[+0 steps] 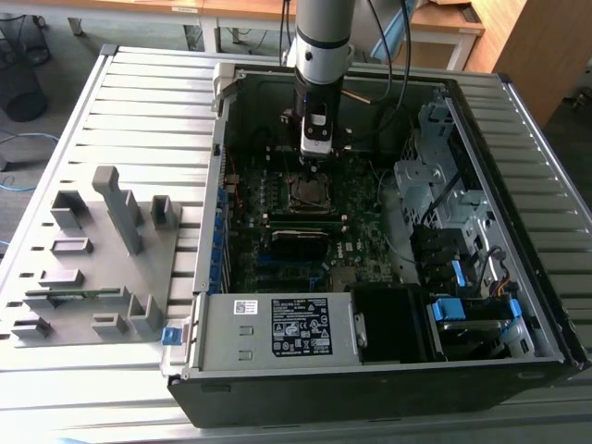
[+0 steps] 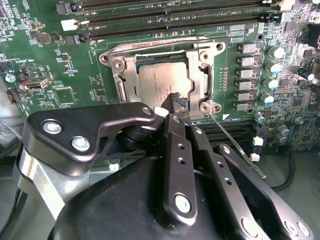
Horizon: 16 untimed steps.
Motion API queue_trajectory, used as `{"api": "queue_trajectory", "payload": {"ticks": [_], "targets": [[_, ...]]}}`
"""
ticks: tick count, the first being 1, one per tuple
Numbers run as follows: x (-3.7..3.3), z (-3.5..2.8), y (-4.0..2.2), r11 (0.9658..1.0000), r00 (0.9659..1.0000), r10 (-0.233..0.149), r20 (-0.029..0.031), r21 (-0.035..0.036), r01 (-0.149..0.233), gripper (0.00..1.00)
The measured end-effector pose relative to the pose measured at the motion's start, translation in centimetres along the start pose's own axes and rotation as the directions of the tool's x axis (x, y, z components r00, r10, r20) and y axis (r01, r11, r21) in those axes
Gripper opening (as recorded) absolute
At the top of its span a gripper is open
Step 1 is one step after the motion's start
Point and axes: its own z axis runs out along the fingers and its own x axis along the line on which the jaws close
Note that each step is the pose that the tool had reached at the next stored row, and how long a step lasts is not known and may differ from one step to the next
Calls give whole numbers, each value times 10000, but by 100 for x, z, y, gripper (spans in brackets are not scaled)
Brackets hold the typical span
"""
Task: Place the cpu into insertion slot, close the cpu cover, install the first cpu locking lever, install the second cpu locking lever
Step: 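Close the cpu cover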
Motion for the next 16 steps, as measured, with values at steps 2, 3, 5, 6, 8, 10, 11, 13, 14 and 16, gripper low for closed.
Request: {"api": "queue_trajectory", "payload": {"ticks": [2, 3, 5, 6, 8, 10, 11, 13, 14, 16], "targets": [[0, 0, 0, 10000, 10000, -1, 0, 0, 1, 10], [0, 0, 0, 10000, 10000, -9, 0, 0, 9, 10], [0, 0, 0, 9999, 9999, -130, -3, -2, 130, 10], [0, 0, 0, 9997, 9997, -238, -6, -3, 238, 10], [0, 0, 0, 9988, 9988, -498, -12, -8, 498, 10], [0, 0, 0, 9970, 9970, -778, -18, -13, 778, 10], [0, 0, 0, 9958, 9958, -920, -21, -15, 920, 10], [0, 0, 0, 9927, 9927, -1204, -28, -20, 1204, 10], [0, 0, 0, 9913, 9913, -1315, -30, -22, 1315, 10], [0, 1, 0, 9908, 9908, -1354, -32, -23, 1354, 10]]}}
